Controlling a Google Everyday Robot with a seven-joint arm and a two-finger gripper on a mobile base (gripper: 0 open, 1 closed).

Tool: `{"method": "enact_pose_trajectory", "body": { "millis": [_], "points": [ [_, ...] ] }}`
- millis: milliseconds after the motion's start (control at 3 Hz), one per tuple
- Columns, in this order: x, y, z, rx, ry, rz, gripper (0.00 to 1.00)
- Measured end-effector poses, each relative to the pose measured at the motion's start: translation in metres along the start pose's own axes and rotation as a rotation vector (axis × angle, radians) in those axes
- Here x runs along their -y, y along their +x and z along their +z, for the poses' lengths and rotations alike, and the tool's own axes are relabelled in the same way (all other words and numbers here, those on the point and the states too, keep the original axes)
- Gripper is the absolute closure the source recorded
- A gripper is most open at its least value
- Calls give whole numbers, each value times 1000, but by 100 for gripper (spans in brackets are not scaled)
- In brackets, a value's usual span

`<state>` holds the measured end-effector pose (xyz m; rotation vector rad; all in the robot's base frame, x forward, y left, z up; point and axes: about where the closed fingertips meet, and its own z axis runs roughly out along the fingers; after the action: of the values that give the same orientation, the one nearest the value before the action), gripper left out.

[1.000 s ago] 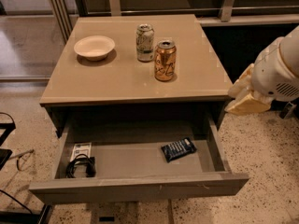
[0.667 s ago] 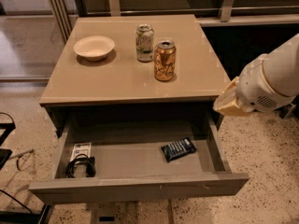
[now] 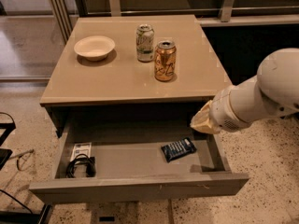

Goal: Pick rxbar blueberry from top drawer and place on counter

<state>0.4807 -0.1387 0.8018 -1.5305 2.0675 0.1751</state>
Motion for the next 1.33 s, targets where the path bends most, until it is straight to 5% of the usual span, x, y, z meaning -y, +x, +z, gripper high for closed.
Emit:
{"method": "enact_pose_trajectory", "body": {
  "millis": [333,1333],
  "points": [
    [-9,9,43,9,-20,6,100],
    [-3,33,72,-7,-2,-20,100]
  ]
}}
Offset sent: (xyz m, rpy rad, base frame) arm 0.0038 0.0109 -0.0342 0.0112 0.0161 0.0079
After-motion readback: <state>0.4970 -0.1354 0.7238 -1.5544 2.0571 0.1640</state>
